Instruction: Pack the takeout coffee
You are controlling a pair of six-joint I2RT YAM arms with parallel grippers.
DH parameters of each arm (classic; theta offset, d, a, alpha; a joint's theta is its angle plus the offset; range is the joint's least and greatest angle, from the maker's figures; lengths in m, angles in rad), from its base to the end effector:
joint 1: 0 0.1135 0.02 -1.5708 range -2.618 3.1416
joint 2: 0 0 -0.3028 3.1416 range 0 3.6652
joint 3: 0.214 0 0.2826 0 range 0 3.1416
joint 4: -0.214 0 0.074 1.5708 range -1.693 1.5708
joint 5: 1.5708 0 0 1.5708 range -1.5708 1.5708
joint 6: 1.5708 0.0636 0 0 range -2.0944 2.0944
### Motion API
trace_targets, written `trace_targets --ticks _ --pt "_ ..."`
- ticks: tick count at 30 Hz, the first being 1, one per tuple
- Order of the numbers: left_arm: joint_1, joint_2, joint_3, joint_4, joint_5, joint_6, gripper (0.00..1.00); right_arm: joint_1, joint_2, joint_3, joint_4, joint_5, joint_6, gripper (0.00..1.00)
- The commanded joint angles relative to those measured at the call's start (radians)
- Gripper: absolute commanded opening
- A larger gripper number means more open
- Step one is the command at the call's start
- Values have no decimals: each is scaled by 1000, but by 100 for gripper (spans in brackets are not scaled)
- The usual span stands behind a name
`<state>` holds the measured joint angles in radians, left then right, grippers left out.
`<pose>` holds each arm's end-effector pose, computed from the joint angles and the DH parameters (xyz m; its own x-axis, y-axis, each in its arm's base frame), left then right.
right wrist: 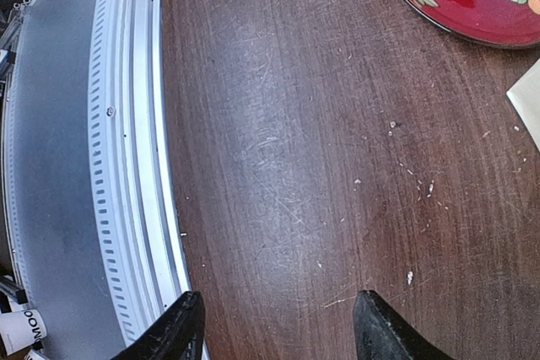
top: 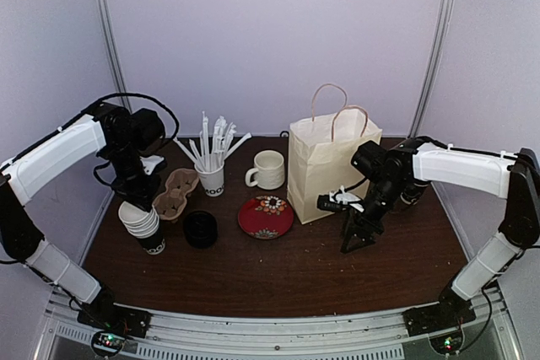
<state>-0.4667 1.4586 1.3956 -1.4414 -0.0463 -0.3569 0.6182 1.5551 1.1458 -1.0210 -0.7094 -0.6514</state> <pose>0.2466 -0.1209 0.3197 -0.9910 0.1085 -0.0783 0.1073 0.9940 0.0201 0.2283 0.2132 0.2404 -0.3300 -0.7992 -0.5024 -0.8980 0.1018 0.4280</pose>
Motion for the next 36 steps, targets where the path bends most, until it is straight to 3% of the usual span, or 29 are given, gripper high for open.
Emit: trace_targets --ticks 1,4,10,18,27,30,31,34,36 --pt "-6 -4 8 -1 10 4 7 12 7 16 -11 4 -7 63" --pt "-8 0 6 -2 5 4 19 14 8 15 -13 5 -7 63" --pt "-10 13 -6 -2 16 10 24 15 13 17 -15 7 -8 63" --pt "-10 30 -25 -8 -12 8 8 16 13 16 -16 8 -10 63" --pt "-10 11 40 -58 -58 8 0 17 14 17 -16 11 -11 63" --pt "-20 24 103 -168 -327 -39 0 18 16 17 -17 9 -11 63" --pt "-20 37 124 -214 -358 -50 0 17 16 17 -17 8 -11 63" --pt "-21 -31 89 -32 15 28 0 20 18 20 -19 8 -13 63" --pt "-71 10 145 -145 -246 -36 0 23 20 21 -21 9 -13 63"
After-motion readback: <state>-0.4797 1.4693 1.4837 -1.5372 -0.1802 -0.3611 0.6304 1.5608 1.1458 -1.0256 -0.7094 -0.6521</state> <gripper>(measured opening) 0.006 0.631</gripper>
